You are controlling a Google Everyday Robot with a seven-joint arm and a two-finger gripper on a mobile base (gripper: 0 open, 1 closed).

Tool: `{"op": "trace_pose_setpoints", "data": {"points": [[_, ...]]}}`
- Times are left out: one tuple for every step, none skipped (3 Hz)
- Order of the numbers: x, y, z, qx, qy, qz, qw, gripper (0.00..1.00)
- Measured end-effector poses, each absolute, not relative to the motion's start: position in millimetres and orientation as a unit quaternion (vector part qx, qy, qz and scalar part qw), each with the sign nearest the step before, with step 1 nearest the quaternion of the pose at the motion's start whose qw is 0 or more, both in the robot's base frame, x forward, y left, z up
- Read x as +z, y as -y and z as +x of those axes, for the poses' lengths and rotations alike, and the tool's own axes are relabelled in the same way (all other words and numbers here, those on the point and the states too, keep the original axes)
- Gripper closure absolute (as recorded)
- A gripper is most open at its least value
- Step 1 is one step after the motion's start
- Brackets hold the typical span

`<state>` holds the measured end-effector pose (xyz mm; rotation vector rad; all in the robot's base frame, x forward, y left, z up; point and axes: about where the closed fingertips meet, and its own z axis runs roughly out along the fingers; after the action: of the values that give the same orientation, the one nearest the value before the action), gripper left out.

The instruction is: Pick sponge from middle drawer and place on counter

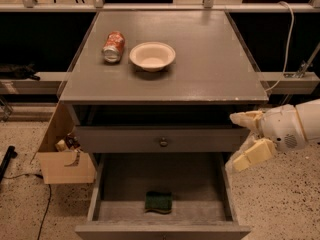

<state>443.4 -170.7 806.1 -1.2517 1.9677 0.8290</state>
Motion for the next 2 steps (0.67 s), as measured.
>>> {"op": "trace_pose_setpoints", "data": {"points": [[805.2,170.2,444.6,0.316,-0.751,-0.478,0.327,0.0],[795.8,172.6,440.9,0.312,-0.76,-0.465,0.329,0.0]]}}
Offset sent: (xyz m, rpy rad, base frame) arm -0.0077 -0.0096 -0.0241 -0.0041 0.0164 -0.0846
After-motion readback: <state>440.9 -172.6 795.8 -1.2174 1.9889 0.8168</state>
